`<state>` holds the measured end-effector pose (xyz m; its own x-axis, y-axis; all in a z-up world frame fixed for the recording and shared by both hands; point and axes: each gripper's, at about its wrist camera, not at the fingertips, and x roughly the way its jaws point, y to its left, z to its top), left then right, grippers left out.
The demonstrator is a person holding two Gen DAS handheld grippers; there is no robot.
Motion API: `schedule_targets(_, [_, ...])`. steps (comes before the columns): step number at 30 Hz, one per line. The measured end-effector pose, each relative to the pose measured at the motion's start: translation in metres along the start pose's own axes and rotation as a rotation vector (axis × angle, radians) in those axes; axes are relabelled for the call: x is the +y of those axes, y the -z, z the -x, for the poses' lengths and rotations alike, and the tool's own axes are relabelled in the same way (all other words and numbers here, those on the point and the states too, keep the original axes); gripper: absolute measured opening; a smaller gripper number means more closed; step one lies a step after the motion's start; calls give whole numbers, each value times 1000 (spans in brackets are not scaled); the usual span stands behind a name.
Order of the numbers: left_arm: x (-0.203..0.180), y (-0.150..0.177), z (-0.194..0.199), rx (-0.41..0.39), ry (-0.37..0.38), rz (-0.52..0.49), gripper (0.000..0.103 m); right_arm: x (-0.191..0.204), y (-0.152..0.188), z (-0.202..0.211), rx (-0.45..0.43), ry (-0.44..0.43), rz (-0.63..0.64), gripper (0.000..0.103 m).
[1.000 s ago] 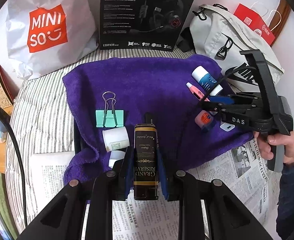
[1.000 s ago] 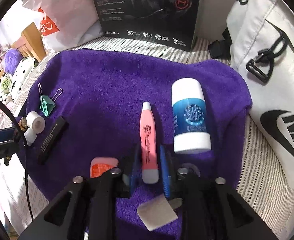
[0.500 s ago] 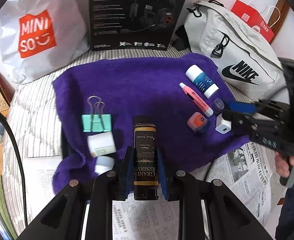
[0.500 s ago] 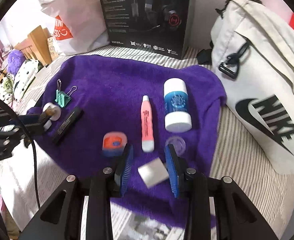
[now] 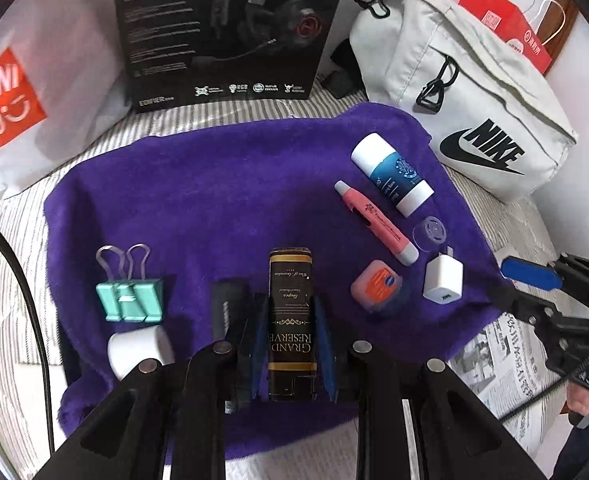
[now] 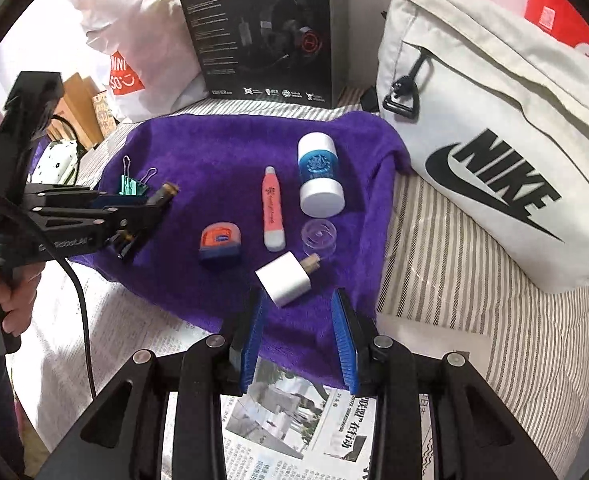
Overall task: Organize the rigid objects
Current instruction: 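Lower the gold tube onto the towel beside the black stick and open the left tool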
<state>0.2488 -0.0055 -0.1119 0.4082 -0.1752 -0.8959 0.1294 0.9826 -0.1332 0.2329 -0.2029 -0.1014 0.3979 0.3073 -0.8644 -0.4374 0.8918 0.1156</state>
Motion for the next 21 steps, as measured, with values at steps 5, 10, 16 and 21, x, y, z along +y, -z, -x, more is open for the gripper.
schedule_targets(5, [-8, -4, -12, 7, 2, -21, 23, -4, 3, -3, 3, -6, -12, 34])
schedule_targets(10, [-14, -3, -26, 29, -15, -48, 23, -3, 6, -1, 5, -18, -12, 34])
schedule_targets(16, [-19, -3, -29, 23, -39, -71, 23, 1, 7, 1, 1, -21, -6, 34])
schedule_targets(21, [-20, -1, -28, 17, -41, -76, 23, 3, 8, 5, -4, -26, -2, 34])
